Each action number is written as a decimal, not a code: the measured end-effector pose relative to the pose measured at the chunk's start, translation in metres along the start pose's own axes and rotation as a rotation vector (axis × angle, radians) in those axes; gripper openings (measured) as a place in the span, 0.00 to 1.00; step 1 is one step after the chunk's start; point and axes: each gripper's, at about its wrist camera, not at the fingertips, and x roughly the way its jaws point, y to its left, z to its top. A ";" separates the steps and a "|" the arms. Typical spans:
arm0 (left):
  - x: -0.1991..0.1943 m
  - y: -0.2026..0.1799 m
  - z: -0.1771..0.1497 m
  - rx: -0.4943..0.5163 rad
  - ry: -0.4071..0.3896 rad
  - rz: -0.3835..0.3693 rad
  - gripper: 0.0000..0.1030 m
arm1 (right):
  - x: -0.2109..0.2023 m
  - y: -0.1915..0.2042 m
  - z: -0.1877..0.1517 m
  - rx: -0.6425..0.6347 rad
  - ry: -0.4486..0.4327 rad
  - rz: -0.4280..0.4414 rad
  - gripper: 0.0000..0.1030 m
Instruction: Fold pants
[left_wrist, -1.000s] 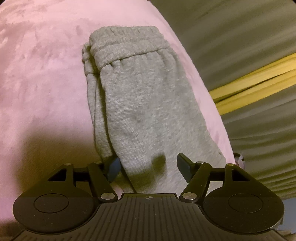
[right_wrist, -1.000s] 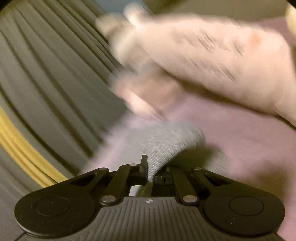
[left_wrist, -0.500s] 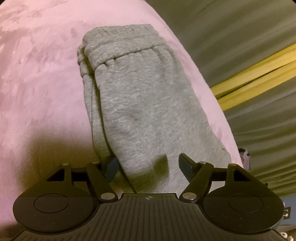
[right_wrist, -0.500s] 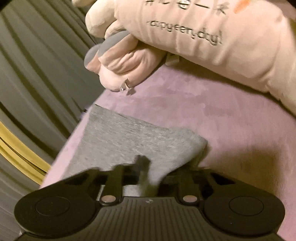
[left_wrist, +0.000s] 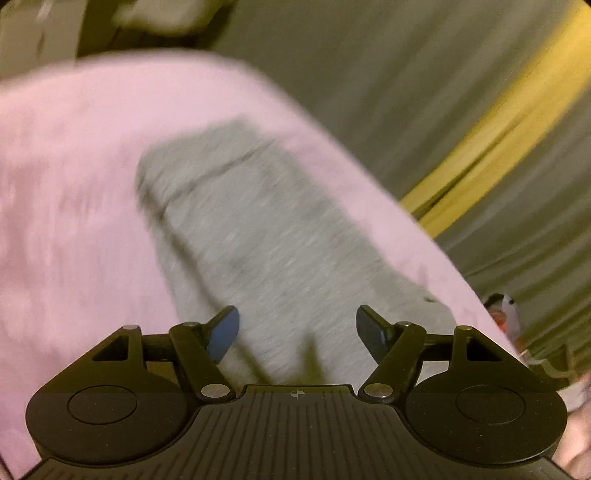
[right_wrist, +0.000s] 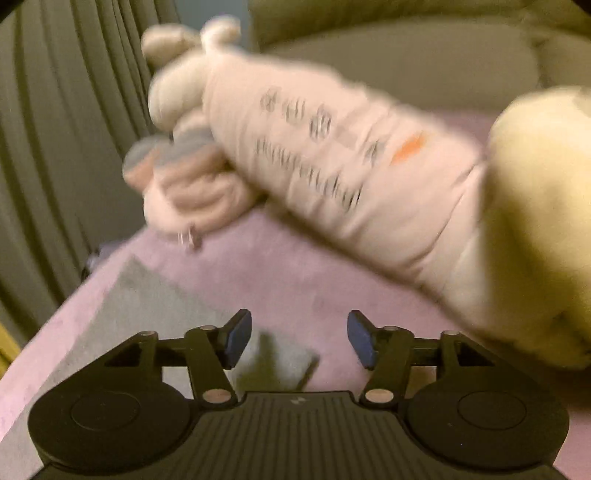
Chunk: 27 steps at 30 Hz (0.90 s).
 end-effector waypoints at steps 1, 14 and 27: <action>-0.004 -0.011 -0.003 0.057 -0.032 -0.002 0.75 | -0.011 0.005 0.001 -0.012 -0.029 0.014 0.59; 0.071 -0.136 -0.051 0.516 0.029 -0.093 0.77 | -0.031 0.208 -0.118 -0.576 0.414 0.549 0.67; 0.135 -0.166 -0.082 0.776 -0.029 0.035 0.92 | -0.025 0.229 -0.141 -0.660 0.401 0.462 0.96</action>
